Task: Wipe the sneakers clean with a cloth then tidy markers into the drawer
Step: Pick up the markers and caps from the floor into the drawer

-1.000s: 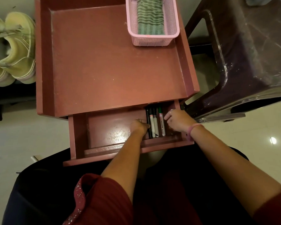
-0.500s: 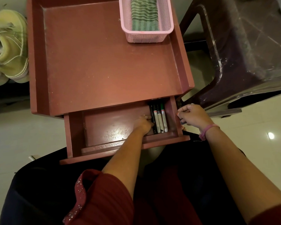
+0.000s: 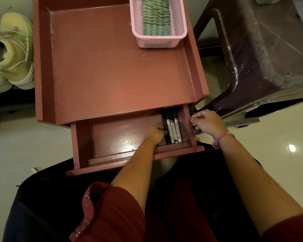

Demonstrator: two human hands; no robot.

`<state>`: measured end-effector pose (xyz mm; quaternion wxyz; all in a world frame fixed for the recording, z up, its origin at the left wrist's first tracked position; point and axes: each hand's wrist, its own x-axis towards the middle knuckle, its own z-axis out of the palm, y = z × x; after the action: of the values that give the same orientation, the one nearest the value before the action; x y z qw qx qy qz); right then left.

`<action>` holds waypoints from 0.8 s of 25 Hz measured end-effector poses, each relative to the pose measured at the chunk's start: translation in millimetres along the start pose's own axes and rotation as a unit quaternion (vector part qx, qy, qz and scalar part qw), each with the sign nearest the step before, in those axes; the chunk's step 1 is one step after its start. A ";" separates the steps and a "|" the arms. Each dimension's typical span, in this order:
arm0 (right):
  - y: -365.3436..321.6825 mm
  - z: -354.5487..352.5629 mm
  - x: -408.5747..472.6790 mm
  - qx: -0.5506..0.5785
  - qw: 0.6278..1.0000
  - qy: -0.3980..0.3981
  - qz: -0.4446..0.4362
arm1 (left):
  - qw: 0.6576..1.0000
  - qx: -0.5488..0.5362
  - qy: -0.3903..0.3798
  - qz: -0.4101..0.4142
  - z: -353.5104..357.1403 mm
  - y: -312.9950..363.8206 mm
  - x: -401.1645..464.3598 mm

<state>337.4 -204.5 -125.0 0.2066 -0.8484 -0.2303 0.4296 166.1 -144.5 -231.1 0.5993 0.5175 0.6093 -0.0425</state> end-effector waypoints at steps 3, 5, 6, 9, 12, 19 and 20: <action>-4.0 0.0 -6.8 -0.017 1.000 0.002 -0.012 | 1.000 0.006 0.000 0.013 -10.4 -1.4 -8.0; -12.2 1.0 -15.7 -0.039 0.999 0.006 -0.028 | 0.999 0.013 0.001 0.029 -24.2 -5.0 -14.3; -17.5 3.4 -22.5 -0.046 0.998 0.007 -0.034 | 0.999 0.018 0.000 0.037 -33.7 -8.0 -19.7; -29.5 17.7 -44.6 -0.043 0.998 0.012 -0.040 | 0.998 0.047 0.008 0.049 -66.1 -15.7 -41.7; -43.8 37.1 -68.4 -0.050 0.996 0.005 -0.069 | 0.995 0.066 0.032 0.068 -103.7 -22.9 -73.7; -107.0 92.6 -144.0 -0.063 0.985 -0.071 -0.144 | 0.991 0.033 0.085 0.097 -207.1 -51.6 -169.8; -113.1 95.0 -147.9 -0.054 0.985 -0.072 -0.147 | 0.990 0.025 0.093 0.103 -213.6 -50.1 -176.8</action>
<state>157.3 -182.5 -21.1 0.2038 -0.7819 -0.3897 0.4418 -59.6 -126.5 -63.3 0.5284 0.5940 0.6042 0.0527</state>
